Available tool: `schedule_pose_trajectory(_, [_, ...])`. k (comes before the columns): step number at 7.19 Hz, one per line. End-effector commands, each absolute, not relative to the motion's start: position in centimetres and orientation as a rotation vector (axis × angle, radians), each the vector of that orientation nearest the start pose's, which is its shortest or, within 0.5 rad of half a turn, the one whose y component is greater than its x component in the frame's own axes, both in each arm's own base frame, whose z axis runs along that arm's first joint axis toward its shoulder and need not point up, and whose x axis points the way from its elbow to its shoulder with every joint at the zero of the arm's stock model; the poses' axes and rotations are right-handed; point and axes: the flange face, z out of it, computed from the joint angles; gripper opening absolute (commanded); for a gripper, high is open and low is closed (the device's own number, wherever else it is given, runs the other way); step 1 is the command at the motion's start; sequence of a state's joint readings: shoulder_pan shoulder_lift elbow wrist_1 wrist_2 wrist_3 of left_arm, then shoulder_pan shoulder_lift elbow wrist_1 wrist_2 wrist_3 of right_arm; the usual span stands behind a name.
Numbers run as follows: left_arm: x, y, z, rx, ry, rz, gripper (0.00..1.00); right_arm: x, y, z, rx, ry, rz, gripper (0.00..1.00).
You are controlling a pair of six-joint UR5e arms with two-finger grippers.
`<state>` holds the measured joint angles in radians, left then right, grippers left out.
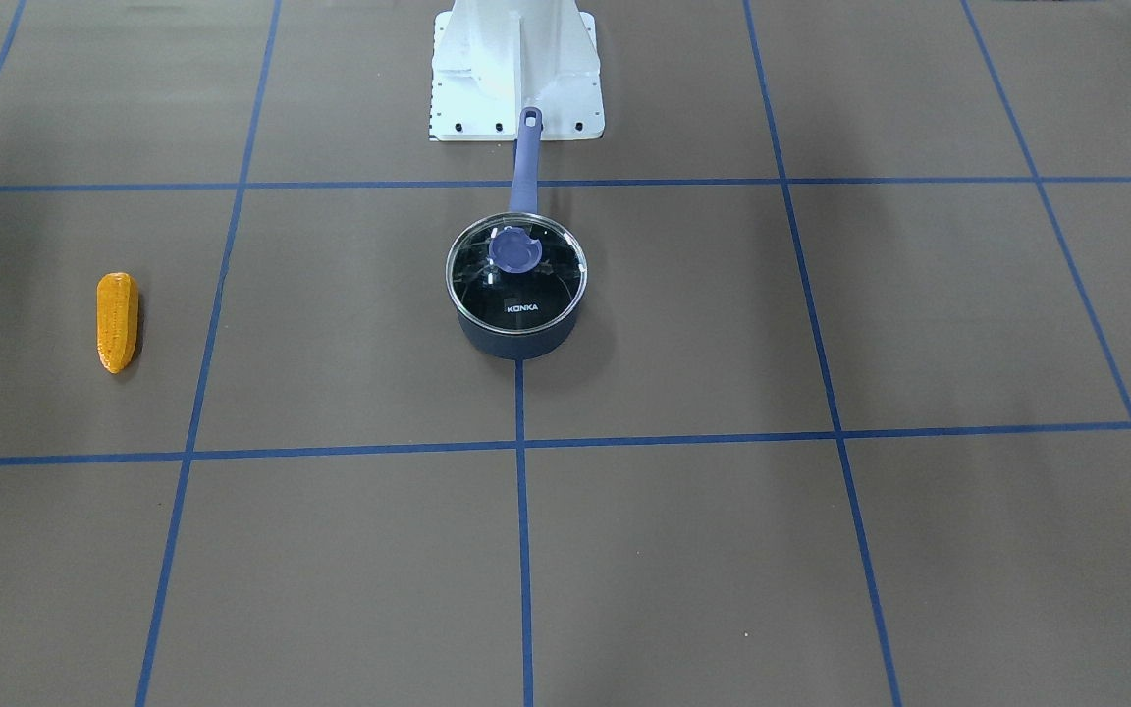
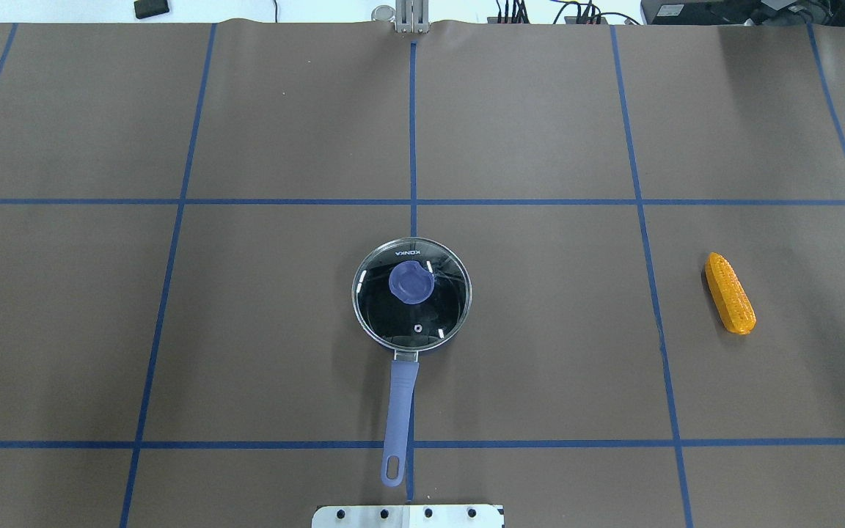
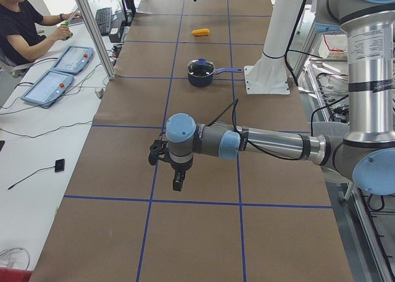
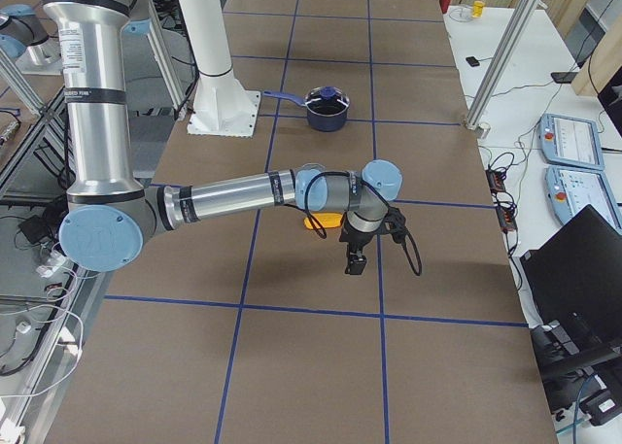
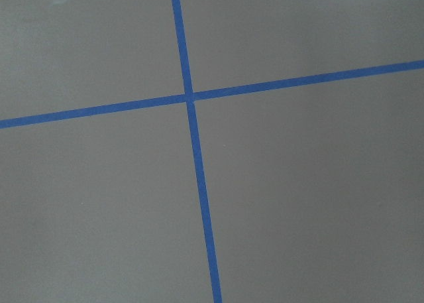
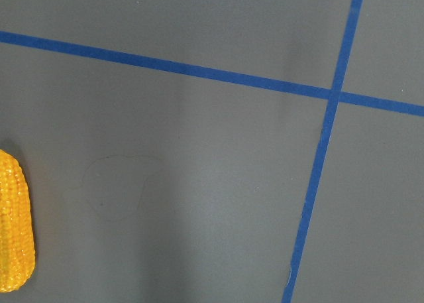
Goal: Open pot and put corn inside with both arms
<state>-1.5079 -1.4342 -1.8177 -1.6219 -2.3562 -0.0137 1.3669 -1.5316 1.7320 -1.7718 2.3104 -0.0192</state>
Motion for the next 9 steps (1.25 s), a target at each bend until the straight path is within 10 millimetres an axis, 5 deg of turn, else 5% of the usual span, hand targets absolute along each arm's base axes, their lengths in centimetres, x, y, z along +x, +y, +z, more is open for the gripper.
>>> schedule_pose_trajectory(1, [-3.4, -44.5, 59.4, 0.122, 0.789, 0.111, 0.99, -3.7, -50.7, 57.9, -0.059, -0.739, -0.218, 1.0])
schedule_pose_trajectory(5, [-3.1, -45.2, 57.6, 0.151, 0.798, 0.126, 0.99, -3.9, -51.4, 56.8, 0.012, -0.739, -0.252, 1.0])
schedule_pose_trajectory(7, [-2.3, -47.9, 54.3, 0.185, 0.824, 0.127, 0.99, -4.7, -51.8, 55.6, 0.032, -0.747, -0.277, 1.0])
schedule_pose_trajectory(9, [3.8, -51.4, 49.1, 0.162, 0.861, 0.114, 0.99, -6.8, -51.7, 54.9, 0.034, -0.753, -0.32, 1.0])
